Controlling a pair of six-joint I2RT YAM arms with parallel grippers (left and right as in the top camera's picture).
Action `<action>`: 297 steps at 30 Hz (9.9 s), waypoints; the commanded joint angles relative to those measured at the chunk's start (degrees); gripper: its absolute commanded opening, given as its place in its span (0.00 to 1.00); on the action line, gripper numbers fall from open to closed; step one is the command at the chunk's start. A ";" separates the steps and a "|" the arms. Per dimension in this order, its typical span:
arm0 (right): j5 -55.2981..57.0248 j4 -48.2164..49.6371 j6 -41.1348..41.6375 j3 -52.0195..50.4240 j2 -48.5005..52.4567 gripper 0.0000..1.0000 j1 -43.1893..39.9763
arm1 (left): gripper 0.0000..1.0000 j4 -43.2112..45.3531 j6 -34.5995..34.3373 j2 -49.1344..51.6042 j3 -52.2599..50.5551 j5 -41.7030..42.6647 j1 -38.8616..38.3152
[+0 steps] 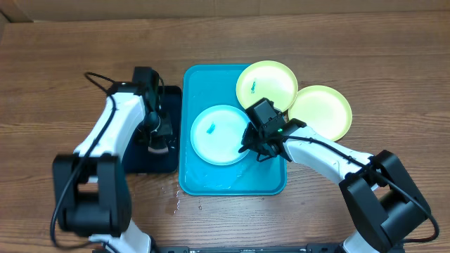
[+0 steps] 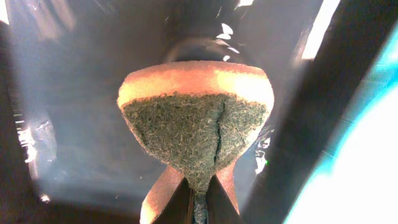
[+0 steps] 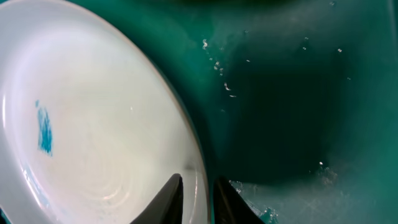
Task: Clean dirty plates on tray and stack at the side
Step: 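Lower the left gripper and grasp the sponge on the black tray, then carry the sponge with the left gripper onto the white plate, then scrub the white plate with the sponge while the right gripper holds its rim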
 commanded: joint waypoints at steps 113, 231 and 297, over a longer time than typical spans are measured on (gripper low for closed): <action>-3.28 0.04 -2.71 -0.76 0.20 0.04 -0.09 | 0.04 17.97 15.78 3.37 -0.33 9.62 -15.82; -3.28 1.29 -2.91 -0.76 0.20 0.05 -0.09 | 0.04 -2.27 10.51 5.49 15.28 14.40 -15.58; -3.28 1.49 -2.93 -0.76 0.20 0.04 -0.07 | 0.04 26.84 -1.20 4.96 -6.29 29.24 -21.07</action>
